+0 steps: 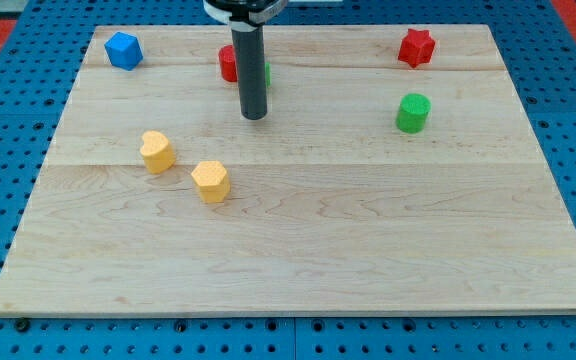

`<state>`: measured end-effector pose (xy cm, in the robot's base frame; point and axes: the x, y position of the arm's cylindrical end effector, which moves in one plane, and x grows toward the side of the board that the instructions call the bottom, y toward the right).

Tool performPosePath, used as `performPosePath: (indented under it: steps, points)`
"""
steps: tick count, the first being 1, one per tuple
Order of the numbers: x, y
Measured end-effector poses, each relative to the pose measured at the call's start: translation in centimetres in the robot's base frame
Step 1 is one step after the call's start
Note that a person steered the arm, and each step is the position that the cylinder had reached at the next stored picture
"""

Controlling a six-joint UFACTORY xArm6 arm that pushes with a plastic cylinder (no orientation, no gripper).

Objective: Separate the green star and red circle

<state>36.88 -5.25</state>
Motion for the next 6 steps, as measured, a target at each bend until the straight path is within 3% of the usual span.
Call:
performPosePath:
  steps: [1, 3, 4, 6]
  points:
    - [-1.7, -8.9]
    - [-12.1, -6.3]
    - [-14.6, -5.2]
    - [-3.1, 4.2]
